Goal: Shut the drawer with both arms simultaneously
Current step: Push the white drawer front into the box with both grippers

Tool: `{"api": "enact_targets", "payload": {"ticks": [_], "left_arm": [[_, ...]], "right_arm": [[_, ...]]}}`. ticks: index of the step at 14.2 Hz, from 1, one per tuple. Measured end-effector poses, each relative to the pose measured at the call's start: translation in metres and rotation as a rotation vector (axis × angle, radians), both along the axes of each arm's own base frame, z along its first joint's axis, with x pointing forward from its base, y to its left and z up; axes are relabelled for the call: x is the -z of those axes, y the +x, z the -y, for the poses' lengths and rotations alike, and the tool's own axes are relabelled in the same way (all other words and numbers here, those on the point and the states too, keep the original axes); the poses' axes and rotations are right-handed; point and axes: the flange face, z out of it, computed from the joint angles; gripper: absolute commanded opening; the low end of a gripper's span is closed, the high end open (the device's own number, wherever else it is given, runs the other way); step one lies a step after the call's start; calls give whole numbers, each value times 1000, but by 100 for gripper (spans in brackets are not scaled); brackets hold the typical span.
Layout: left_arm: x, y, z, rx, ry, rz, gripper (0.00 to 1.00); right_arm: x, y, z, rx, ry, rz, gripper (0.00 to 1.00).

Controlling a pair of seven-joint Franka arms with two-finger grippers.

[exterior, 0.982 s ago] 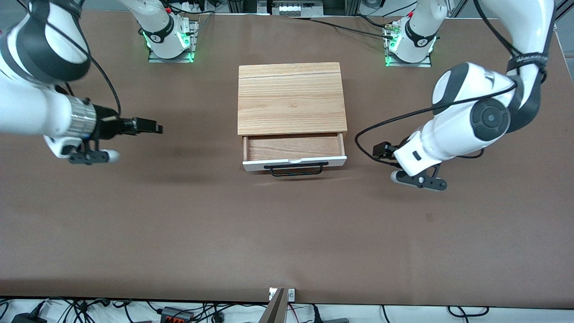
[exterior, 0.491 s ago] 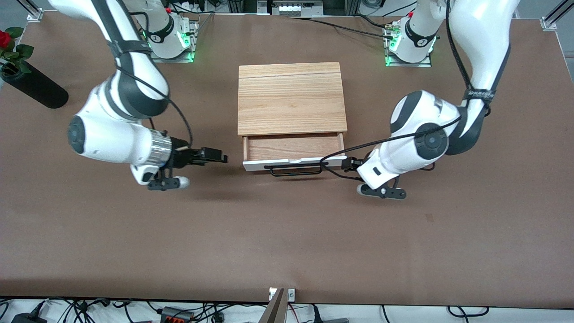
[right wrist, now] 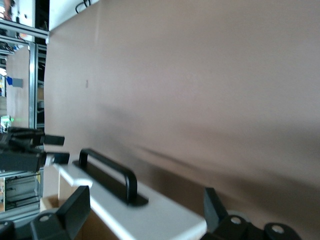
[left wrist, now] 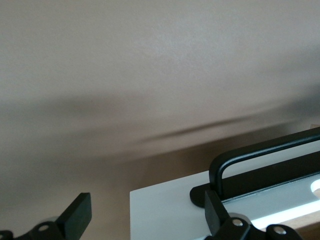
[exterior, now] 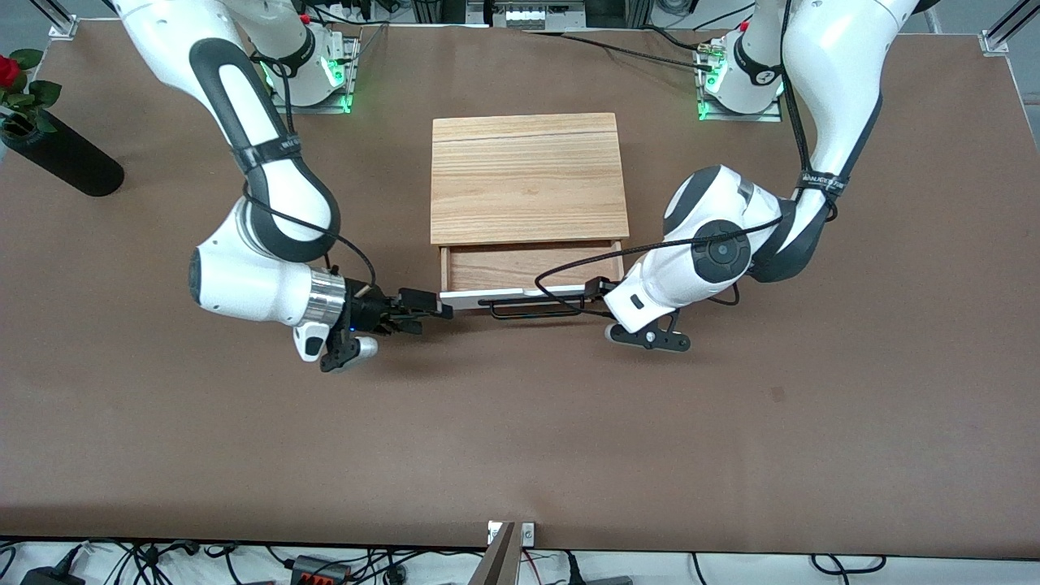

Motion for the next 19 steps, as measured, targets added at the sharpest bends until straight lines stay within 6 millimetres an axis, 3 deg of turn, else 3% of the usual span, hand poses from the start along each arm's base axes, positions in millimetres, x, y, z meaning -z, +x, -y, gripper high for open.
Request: {"api": "enact_targets", "payload": {"ticks": [3,5,9,15,19], "left_arm": [[2,-2,1,2,1,-2,100],[4,-5,4,9,0,-8,100],[5,-24,12,39,9,-30,100],[5,-67,30,99,29,-64,100],[3,-70,28,84,32,-60,100]], "right_arm": [[27,-12,-36,16,-35,35,100],[37,-19,-49,7,-48,36,100],[53,-29,-46,-1,-61,1,100],[69,-63,-44,-153,-4,-201,100],[74,-72,-29,-190,24,-277,100]]}}
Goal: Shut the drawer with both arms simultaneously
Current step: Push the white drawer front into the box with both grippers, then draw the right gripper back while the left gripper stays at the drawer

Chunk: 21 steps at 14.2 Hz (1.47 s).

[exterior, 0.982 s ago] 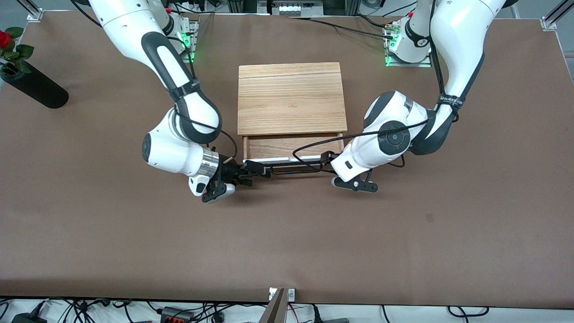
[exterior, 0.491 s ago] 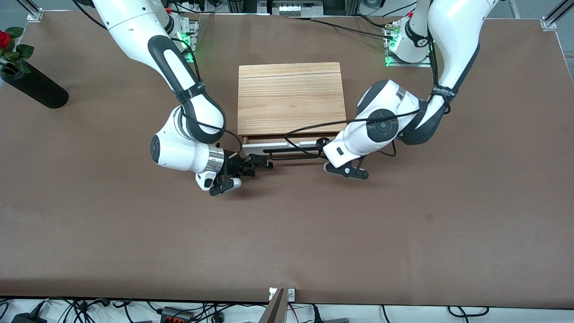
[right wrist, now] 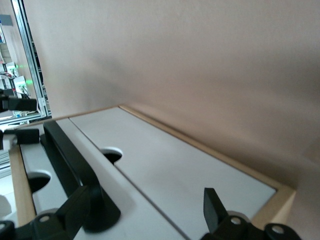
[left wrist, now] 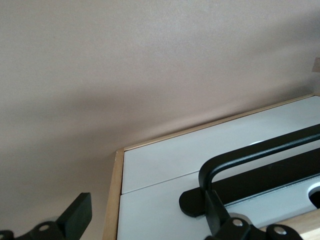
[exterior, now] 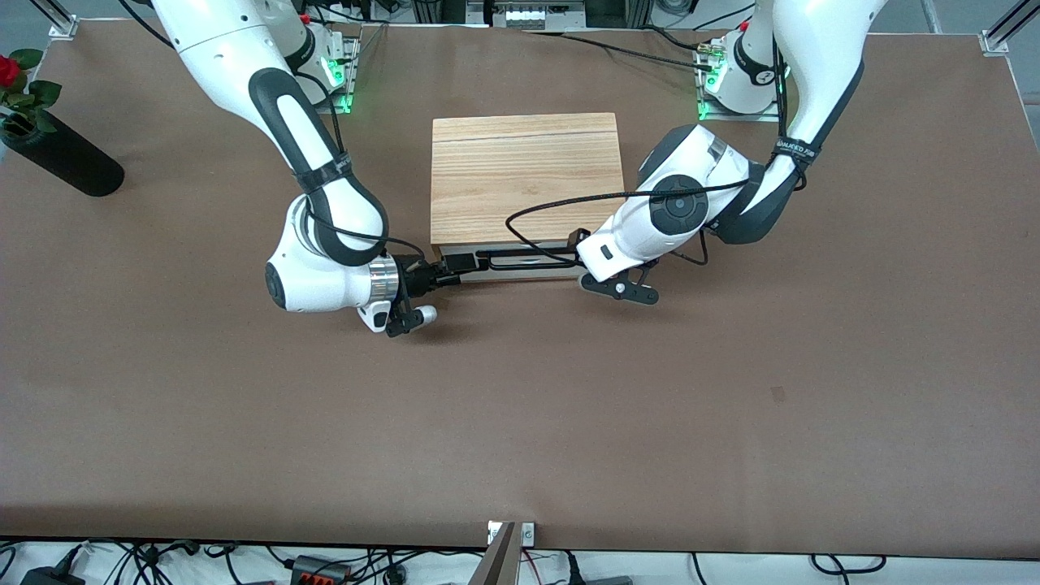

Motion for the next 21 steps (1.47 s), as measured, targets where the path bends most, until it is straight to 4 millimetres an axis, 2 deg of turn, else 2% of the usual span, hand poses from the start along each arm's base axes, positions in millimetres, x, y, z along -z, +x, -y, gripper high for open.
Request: {"api": "enact_targets", "payload": {"ticks": [4,8,10,13,16,18,21], "left_arm": [[-3,3,-5,-9,-2,5,100],[-28,19,-17,-40,-21,53,100],[-35,25,-19,-48,-29,66,100],[-35,25,-19,-48,-29,67,100],[-34,25,-19,-48,-29,64,100],[-34,25,-19,-48,-29,64,100],[-34,25,-19,-48,-29,64,100]], "right_arm": [[-5,-5,2,-3,1,-2,100],[-7,-5,2,-4,2,0,100],[-17,2,8,-25,-23,41,100],[-63,36,37,-82,-145,170,100],[-103,64,79,-124,-252,216,100],[-117,75,107,-156,-318,227,100],[-127,81,131,-198,-409,241,100]]}}
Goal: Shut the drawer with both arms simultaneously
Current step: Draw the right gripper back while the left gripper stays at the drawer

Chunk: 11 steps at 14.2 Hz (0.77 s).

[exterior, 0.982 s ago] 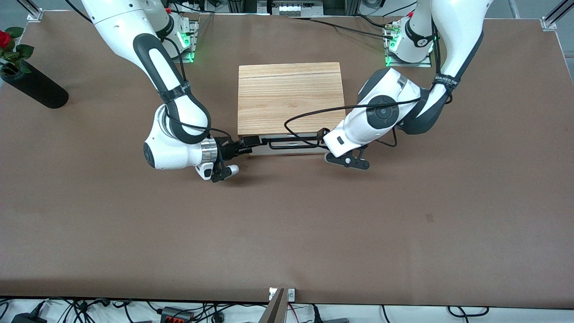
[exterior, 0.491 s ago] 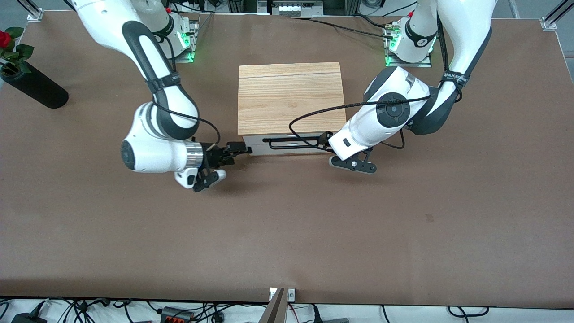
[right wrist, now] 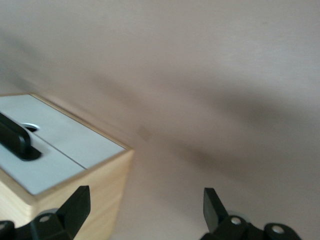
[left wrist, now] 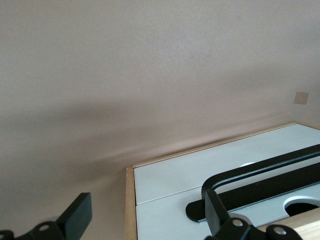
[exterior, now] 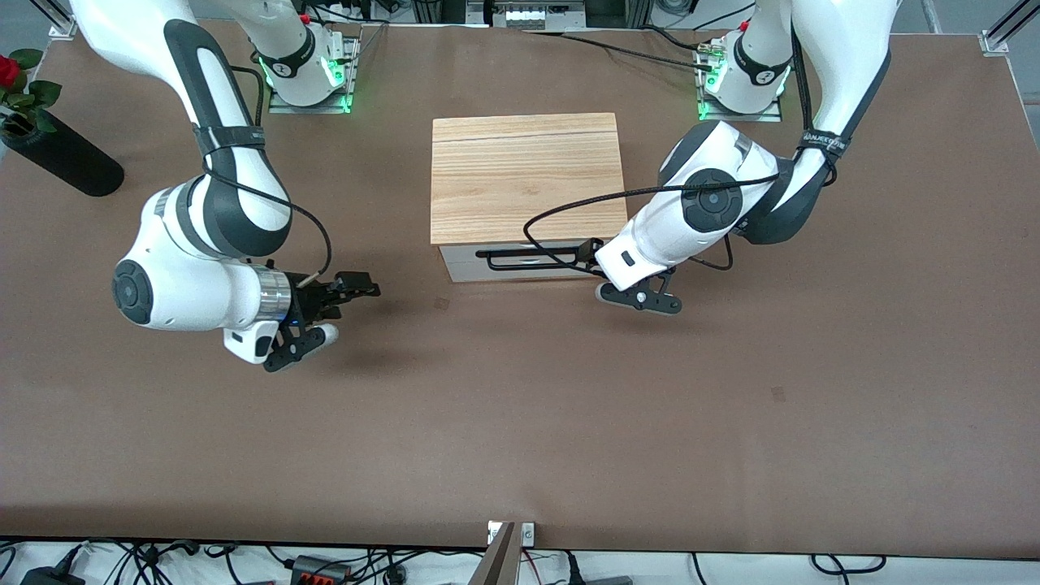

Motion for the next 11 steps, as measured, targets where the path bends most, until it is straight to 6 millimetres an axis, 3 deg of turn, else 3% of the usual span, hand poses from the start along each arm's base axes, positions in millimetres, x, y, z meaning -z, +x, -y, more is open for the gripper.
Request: {"api": "enact_targets", "payload": {"ticks": [5,8,11], "left_arm": [[0,0,0,0,0,0,100],[0,2,-2,-5,1,1,100],[-13,19,-20,-42,-3,27,100]], "right_arm": [[-28,0,21,-68,-176,52,100],[-63,-6,41,-41,-298,59,100],[-99,-15,70,19,-374,54,100]]}}
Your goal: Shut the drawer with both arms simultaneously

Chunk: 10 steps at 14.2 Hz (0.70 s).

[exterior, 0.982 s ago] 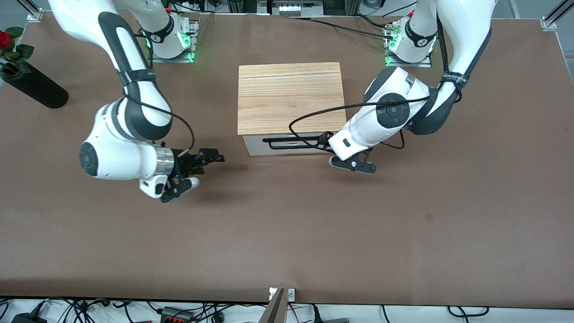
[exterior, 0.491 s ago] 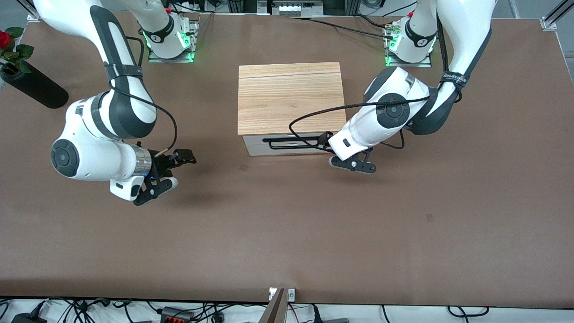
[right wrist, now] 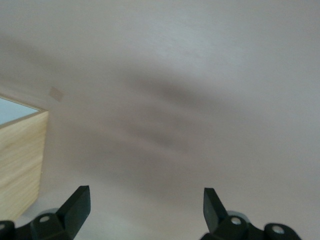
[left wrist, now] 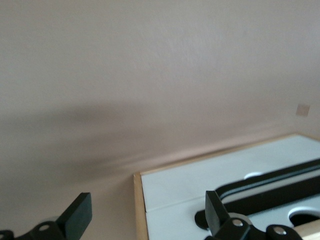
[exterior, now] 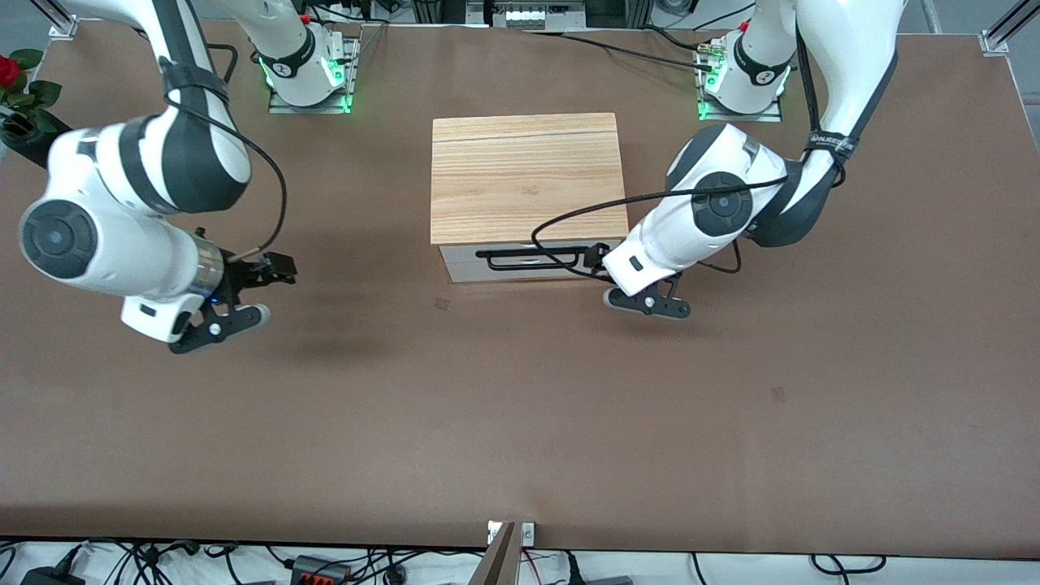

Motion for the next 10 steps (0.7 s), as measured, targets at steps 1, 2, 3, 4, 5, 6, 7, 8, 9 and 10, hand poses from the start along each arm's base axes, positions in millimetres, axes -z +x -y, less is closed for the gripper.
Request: {"api": "enact_targets", "payload": {"ticks": [1,2,3,4,5,6,7,8,9,10], "left_arm": [[-9,9,-9,-16,5,6,100],[-20,18,-22,-32,16,8,100],[-33,26,-36,-44,30,8,100],[-49,33,-52,-57,45,11,100],[-68,37,-69,-77,60,21,100],[-88,39,-84,-98,76,32,100],[-108,36,-97,-114,95,34,100],[-128,31,-113,-126,117,32,100],[-147,26,-129,-127,132,32,100],[-167,21,-143,-112,138,28,100]], "right_arm": [[-11,-2,15,23,-12,0,100],[-22,-4,33,53,-21,2,100],[-38,-6,52,84,-28,7,100],[-57,-8,67,109,-32,13,100],[-79,-13,77,125,-35,9,100],[-98,-20,81,132,-39,-6,100],[-113,-27,82,143,-49,-10,100],[-124,-34,85,163,-59,-9,100],[-128,-39,90,182,-60,-3,100],[-128,-43,97,202,-54,6,100]]}}
